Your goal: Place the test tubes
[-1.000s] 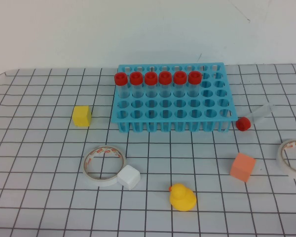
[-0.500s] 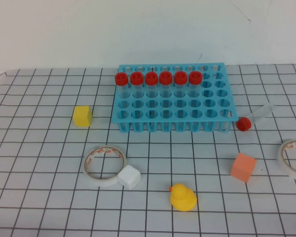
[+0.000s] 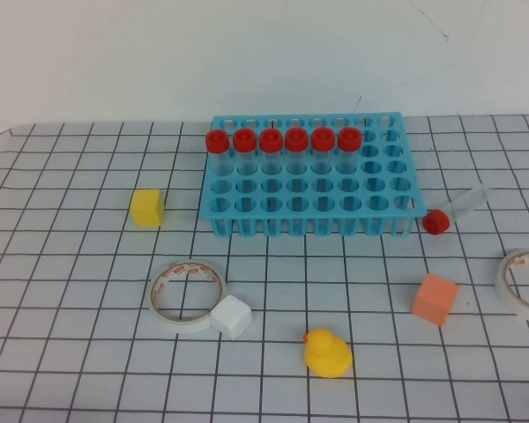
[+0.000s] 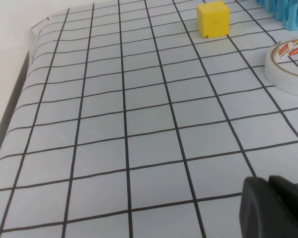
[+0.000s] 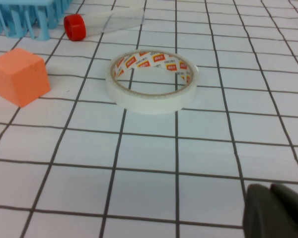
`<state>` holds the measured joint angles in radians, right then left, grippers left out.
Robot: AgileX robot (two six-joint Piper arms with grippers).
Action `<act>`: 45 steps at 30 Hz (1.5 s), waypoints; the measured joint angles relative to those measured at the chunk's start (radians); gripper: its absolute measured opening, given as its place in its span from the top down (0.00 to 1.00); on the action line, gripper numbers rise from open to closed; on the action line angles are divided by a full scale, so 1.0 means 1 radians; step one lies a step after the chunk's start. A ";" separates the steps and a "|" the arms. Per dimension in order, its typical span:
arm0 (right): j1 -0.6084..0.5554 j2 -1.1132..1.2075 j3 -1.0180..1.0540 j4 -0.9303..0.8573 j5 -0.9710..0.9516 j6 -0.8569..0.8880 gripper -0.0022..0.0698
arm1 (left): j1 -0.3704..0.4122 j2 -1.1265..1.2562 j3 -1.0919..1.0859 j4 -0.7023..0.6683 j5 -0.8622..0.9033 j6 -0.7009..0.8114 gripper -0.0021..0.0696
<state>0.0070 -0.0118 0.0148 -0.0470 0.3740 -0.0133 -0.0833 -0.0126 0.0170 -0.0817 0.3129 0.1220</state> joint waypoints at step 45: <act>0.000 0.074 -0.377 0.054 -0.462 -0.216 0.97 | 0.000 0.029 -0.304 -0.034 -0.372 -0.022 0.97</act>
<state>0.0070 0.0619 -0.3623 0.0068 -0.0882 -0.2294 -0.0833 0.0161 -0.2865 -0.1161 -0.0593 0.0996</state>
